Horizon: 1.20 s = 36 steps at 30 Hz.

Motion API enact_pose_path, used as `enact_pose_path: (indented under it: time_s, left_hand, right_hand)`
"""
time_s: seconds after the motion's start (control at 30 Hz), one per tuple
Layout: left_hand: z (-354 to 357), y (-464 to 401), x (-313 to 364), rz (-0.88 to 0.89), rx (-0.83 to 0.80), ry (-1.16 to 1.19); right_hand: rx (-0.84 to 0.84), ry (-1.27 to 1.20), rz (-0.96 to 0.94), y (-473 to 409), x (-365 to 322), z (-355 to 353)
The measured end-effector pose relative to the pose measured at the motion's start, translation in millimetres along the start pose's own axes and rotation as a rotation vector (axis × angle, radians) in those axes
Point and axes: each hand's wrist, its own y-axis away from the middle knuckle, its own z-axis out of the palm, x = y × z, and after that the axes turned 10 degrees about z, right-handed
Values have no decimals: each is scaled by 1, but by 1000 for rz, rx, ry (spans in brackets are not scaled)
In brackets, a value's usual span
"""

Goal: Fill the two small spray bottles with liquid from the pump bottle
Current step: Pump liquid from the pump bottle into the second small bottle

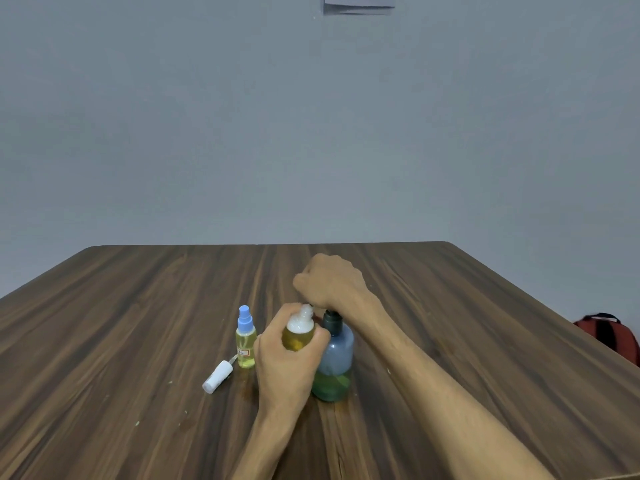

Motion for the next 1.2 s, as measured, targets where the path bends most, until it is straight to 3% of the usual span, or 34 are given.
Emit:
enact_pose_path:
  time_s: [0.2,0.57,1.2]
  left_hand:
    - [0,1,3,10,11,6]
    - [0,0,5,-5,12,1]
    - [-1,1,5,4,23,-4]
  right_hand:
    - [90,-56,-28,0,2,-2]
    - [-40,-43,36,-3,3,1]
    - [15,14,-13,-2,1,3]
